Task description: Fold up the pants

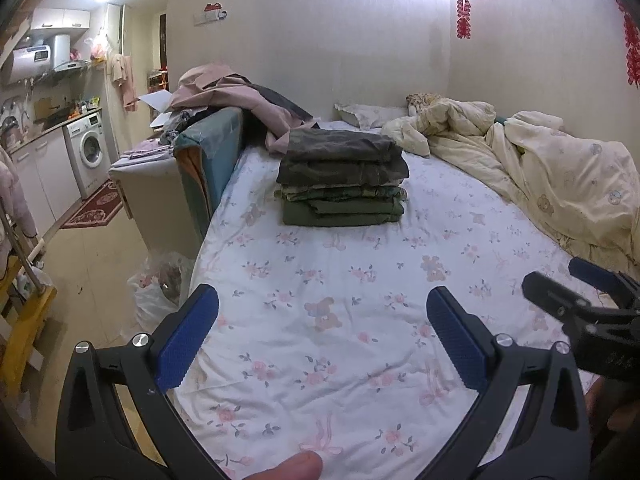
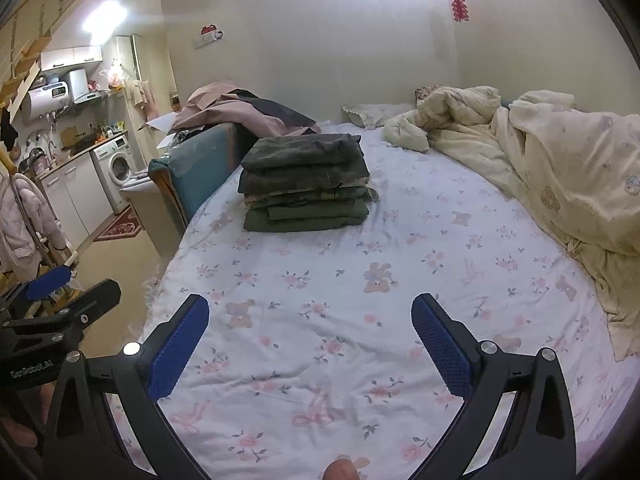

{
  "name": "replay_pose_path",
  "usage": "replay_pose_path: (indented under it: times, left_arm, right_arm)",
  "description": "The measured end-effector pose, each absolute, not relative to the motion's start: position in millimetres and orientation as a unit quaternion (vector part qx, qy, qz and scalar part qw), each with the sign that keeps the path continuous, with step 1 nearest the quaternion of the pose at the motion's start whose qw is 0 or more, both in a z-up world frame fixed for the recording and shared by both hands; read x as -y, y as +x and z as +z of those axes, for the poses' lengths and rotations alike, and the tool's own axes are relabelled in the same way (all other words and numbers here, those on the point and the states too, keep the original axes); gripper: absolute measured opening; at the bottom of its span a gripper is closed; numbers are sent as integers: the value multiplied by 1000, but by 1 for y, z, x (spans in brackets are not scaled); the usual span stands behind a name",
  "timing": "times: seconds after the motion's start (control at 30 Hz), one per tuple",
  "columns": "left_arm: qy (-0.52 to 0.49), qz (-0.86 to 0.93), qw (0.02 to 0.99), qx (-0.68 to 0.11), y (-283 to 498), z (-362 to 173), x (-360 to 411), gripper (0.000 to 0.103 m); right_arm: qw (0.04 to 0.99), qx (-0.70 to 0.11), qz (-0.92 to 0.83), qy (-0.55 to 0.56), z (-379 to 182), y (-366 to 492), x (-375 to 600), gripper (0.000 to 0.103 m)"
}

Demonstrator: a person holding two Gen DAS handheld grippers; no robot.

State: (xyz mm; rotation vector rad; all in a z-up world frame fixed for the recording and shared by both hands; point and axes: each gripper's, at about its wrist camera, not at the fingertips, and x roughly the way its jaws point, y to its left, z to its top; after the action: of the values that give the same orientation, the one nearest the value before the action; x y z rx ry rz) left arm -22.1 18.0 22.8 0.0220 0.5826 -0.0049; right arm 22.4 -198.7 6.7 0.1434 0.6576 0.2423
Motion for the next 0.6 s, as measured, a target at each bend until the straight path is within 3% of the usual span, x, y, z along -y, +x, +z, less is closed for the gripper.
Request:
replay_pose_path:
  times: [0.6]
  left_arm:
    - [22, -6, 961, -276, -24, 26, -11, 103]
  right_arm:
    - [940, -312, 121, 60, 10, 20, 193, 103]
